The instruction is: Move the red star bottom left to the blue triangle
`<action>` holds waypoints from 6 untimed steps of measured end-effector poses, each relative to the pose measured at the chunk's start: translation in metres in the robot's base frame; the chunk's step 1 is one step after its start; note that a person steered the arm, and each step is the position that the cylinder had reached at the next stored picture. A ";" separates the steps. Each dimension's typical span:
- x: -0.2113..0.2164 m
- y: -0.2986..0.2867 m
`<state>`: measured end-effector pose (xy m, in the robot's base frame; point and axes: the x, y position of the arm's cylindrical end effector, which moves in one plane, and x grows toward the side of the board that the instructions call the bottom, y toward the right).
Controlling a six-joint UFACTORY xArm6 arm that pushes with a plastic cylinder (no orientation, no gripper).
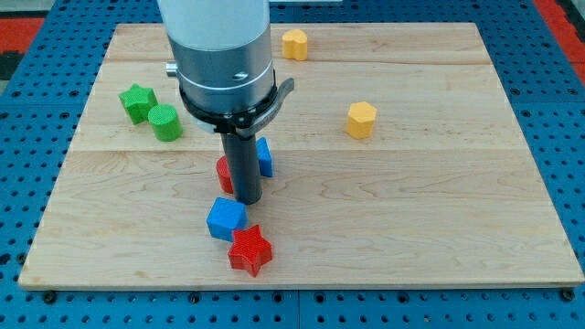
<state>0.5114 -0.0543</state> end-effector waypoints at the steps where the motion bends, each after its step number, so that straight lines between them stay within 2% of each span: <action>1: -0.025 -0.006; 2: -0.063 -0.050; 3: -0.047 -0.027; 4: 0.042 0.062; 5: 0.080 0.091; 6: 0.106 0.046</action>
